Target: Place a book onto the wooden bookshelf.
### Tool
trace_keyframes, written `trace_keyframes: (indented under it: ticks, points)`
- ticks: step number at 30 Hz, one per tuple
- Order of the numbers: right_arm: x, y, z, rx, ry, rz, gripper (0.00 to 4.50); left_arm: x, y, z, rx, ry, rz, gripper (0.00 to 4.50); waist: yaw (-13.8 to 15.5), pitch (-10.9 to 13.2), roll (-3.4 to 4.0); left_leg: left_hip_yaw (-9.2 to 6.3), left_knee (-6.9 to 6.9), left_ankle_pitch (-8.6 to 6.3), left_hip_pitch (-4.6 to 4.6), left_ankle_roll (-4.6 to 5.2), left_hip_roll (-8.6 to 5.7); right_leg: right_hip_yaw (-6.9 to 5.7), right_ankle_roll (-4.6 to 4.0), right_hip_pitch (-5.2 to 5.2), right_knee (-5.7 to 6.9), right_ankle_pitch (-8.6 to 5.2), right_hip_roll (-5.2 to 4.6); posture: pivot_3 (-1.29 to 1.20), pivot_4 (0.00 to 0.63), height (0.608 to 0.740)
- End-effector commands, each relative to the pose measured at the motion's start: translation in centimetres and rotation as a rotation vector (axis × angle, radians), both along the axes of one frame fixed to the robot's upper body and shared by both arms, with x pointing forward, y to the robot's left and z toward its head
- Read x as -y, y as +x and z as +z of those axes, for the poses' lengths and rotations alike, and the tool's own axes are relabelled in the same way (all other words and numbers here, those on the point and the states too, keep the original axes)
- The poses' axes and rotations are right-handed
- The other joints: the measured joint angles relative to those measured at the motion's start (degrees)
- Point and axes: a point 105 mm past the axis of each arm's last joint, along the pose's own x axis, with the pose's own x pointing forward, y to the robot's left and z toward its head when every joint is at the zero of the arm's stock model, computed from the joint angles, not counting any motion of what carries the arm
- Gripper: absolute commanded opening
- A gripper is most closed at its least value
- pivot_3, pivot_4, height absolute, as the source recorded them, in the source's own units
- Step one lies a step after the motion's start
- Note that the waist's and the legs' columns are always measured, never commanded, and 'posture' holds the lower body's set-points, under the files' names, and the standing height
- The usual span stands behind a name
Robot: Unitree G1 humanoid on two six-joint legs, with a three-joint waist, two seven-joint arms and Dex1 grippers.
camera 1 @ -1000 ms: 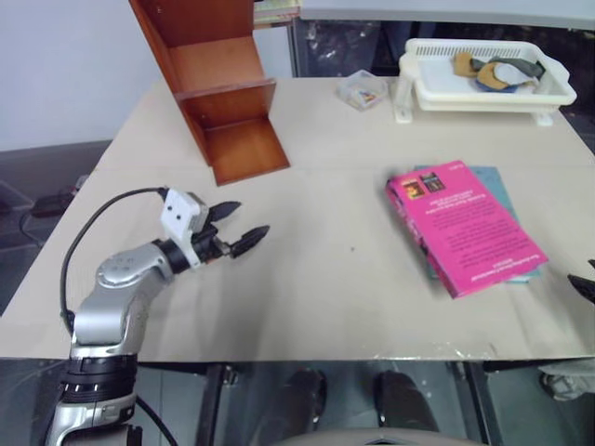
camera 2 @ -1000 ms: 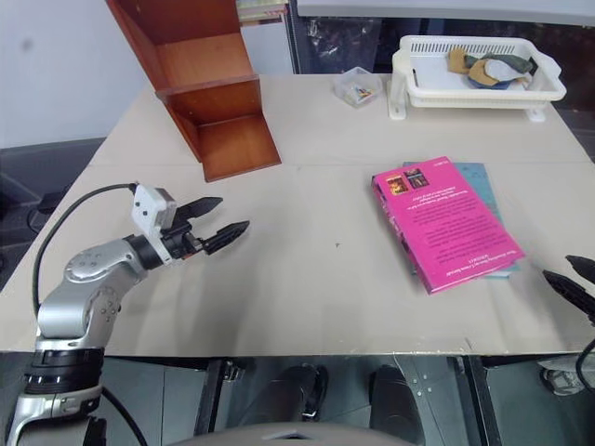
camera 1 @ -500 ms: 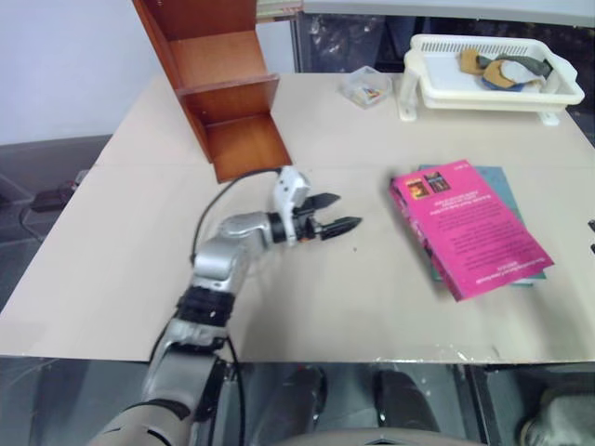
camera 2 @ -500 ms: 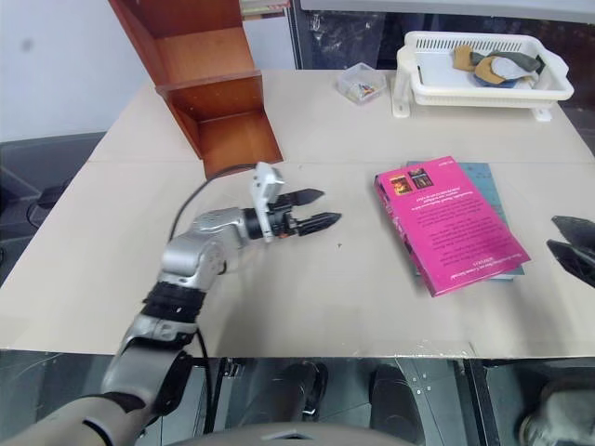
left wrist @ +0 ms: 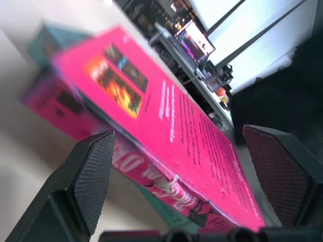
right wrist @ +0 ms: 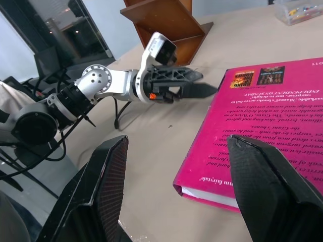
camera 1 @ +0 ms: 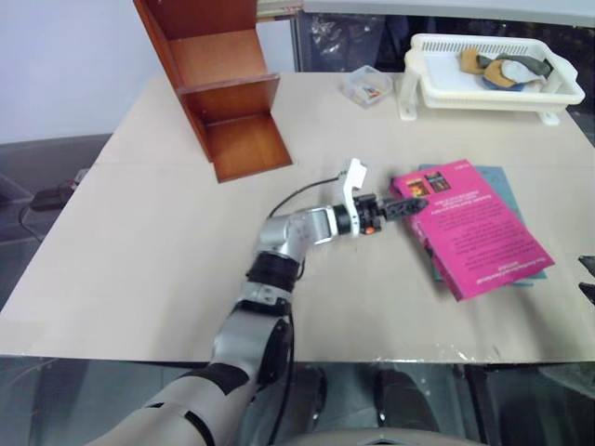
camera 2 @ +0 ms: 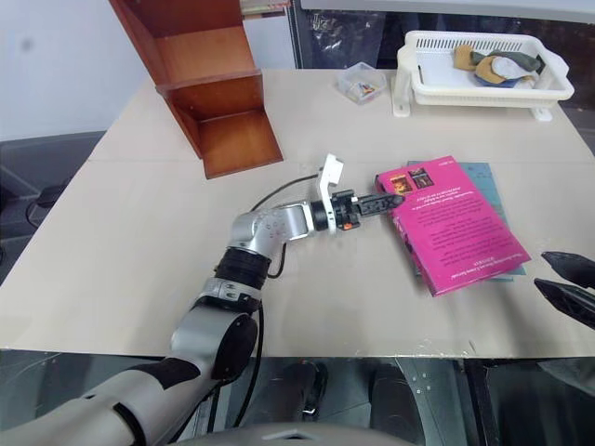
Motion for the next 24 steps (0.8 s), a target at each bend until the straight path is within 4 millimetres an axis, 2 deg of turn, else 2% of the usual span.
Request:
trace_keyframes:
  ticks: [1, 4, 11, 15, 18, 24]
  points:
    - [-0.2, -0.6, 1.1, 0.058, -0.024, -0.002, 3.18, 0.6, -0.1, 1.3, -0.031, -0.028, -0.009, 4.45, 0.0, 0.0, -0.01, -0.01, 0.00, 0.00, 0.00, 0.00, 0.00, -0.01, 0.00, 0.00, 0.00, 0.00, 0.01, 0.00, 0.150, 0.740]
    - [-0.3, -0.5, 1.3, 0.067, -0.026, 0.004, 3.18, 0.5, -0.1, 1.5, -0.092, -0.047, -0.003, 4.45, 0.0, 0.0, 0.00, -0.01, 0.00, 0.01, 0.01, -0.03, 0.01, 0.00, 0.00, 0.00, 0.02, 0.00, 0.02, 0.00, 0.150, 0.740]
    - [-1.0, -0.4, 1.5, 0.060, -0.033, 0.050, 3.18, 0.6, -0.4, 0.6, -0.193, -0.031, 0.019, 4.45, 0.2, 0.0, -0.01, 0.00, 0.00, 0.12, 0.00, -0.21, 0.00, 0.00, 0.00, 0.00, 0.02, 0.00, 0.01, 0.00, 0.150, 0.740]
    - [-1.2, 0.1, 1.4, 0.076, -0.086, 0.056, 3.18, 1.0, -0.6, 0.3, -0.243, -0.044, 0.023, 4.45, 0.3, 0.0, -0.01, 0.00, 0.01, 0.12, 0.00, -0.22, 0.00, 0.00, 0.00, 0.00, 0.02, 0.00, 0.03, 0.00, 0.150, 0.740]
    - [-0.8, 1.1, 1.1, 0.139, -0.207, 0.038, 3.18, 1.6, -0.6, -0.1, -0.307, -0.068, 0.027, 4.45, 0.2, 0.0, 0.00, 0.01, 0.02, 0.13, 0.01, -0.23, 0.01, 0.01, 0.00, 0.00, 0.04, 0.00, 0.04, 0.00, 0.150, 0.740]
    - [0.5, 1.8, 3.2, 0.299, -0.287, 0.051, 3.18, 3.4, -1.3, 0.3, -0.368, -0.114, 0.002, 4.45, 0.2, 0.0, -0.01, 0.03, 0.07, 0.13, 0.02, -0.24, 0.00, 0.02, 0.01, 0.01, 0.06, 0.01, 0.05, 0.00, 0.150, 0.740]
